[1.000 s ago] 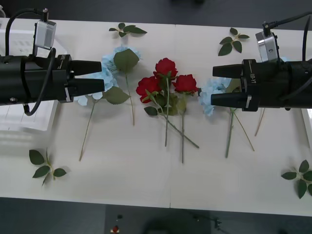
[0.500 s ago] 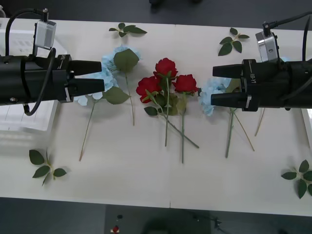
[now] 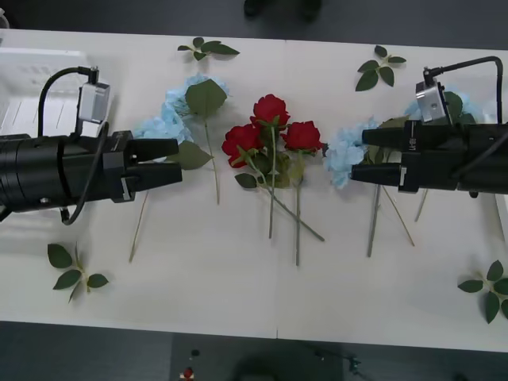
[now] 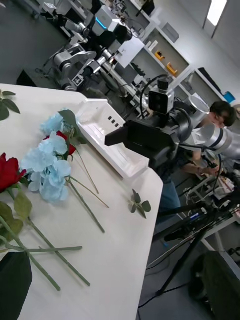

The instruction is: Put the red flowers into the right box and the blue flowers into the left box

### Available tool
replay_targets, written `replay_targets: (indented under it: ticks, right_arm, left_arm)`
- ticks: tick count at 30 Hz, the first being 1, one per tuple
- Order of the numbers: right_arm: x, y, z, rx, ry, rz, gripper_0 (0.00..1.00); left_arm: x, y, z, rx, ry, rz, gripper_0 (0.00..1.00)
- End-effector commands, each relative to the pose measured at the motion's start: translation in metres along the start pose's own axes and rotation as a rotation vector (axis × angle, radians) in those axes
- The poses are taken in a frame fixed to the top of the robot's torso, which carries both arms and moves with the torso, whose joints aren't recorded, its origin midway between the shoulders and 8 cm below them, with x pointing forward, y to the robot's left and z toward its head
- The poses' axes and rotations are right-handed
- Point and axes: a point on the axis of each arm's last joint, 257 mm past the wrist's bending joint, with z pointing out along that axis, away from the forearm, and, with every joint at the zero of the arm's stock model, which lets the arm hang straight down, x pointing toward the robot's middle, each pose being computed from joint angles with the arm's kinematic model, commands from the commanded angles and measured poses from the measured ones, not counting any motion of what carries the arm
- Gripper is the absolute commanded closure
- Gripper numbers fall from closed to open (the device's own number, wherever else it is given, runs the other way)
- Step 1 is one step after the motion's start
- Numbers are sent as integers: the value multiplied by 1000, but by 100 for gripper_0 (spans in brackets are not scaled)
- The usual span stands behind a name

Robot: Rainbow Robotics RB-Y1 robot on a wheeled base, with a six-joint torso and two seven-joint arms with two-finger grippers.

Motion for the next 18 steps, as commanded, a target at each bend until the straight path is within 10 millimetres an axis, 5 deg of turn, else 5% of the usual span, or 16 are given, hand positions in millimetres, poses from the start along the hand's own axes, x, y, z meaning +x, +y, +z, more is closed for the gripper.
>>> replay_targets:
  ticks: [1,6,14,18]
  right_arm:
    - [-12,-28,-21,76,90,-61,0]
    - [-2,-64,-55,196,201,164,0]
    - [36,-113,-134,449,309,476,0]
    - [57,-132,-167,553,309,612,0]
  left_arm:
    - [-21,4,-12,-26,37,88,0]
    - [-38,26,-24,-73,66,140,0]
    - [-22,129,-76,-366,226,99,0]
    - [-7,163,-95,-476,288,69,0]
